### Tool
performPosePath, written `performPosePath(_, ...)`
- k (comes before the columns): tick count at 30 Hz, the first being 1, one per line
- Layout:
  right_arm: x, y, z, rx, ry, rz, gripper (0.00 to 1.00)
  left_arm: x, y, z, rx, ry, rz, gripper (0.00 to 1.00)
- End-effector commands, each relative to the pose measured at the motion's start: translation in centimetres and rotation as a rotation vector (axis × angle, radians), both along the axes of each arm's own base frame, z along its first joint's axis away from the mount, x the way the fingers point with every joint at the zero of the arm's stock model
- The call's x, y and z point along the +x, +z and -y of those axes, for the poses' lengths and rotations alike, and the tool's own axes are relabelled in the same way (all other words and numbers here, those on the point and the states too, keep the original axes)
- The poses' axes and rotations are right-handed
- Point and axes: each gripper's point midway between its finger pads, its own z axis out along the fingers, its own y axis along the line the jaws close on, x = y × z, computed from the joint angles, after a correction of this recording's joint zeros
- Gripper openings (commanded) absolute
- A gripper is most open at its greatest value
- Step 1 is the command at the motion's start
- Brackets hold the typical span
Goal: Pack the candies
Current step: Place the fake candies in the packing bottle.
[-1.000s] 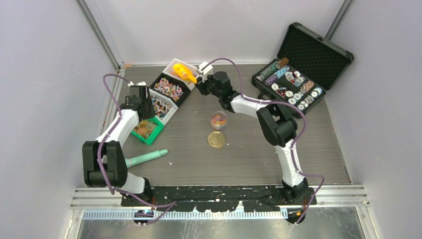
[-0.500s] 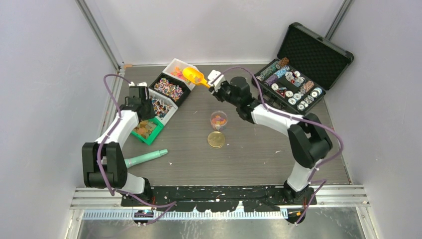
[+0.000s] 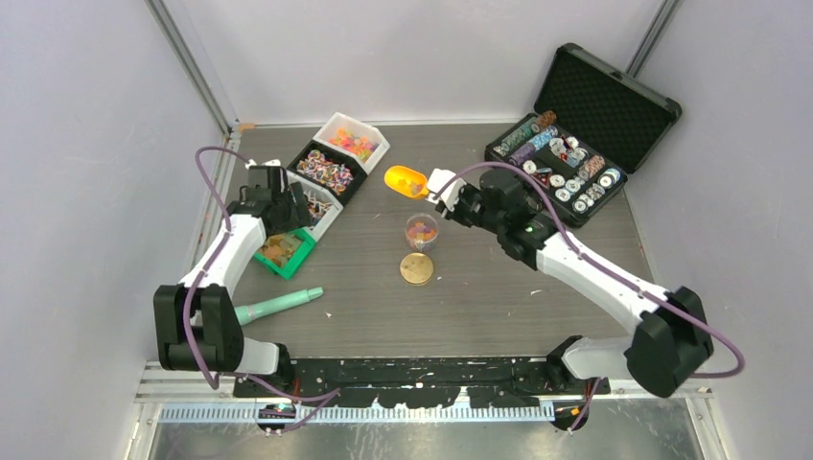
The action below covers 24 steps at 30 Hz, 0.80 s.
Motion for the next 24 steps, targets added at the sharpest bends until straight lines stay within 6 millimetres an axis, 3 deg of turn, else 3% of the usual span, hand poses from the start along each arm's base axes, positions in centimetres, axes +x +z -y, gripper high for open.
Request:
performPosePath(1, -2.8, 0.5, 3.0, -0.119, 0.012, 0.008, 0.00, 0.8, 3.8, 0.6, -0.045, 0.021, 0.083, 0.72)
performPosePath(4, -4.4, 0.3, 4.6, -0.203, 0.026, -0.005, 0.00, 0.6, 5.0, 1.2, -0.075, 0.013, 0.113, 0.76)
performPosePath(6, -5.5, 0.2, 5.7, -0.258, 0.032, -0.018, 0.00, 0.5, 5.7, 1.6, -0.096, 0.009, 0.137, 0.86)
performPosePath(11, -7.2, 0.5, 7.5, -0.351, 0.035, -0.025, 0.00, -0.6, 6.6, 3.1, -0.163, -0.023, 0.166, 0.88)
performPosePath(13, -7.6, 0.3, 7.7, -0.389, 0.051, -0.029, 0.00, -1.0, 7.0, 3.6, -0.190, -0.030, 0.184, 0.89)
performPosePath(14, -7.7, 0.2, 7.9, -0.410, 0.047, -0.034, 0.00, -1.2, 7.0, 3.8, -0.203, -0.039, 0.183, 0.98)
performPosePath(15, -7.7, 0.2, 8.2, -0.430, 0.036, -0.036, 0.00, -1.5, 7.3, 4.1, -0.214, -0.056, 0.192, 0.99)
performPosePath(24, -7.9, 0.1, 7.6, -0.560, 0.039, -0.041, 0.00, -3.3, 8.1, 5.1, -0.245, -0.124, 0.224, 1.00)
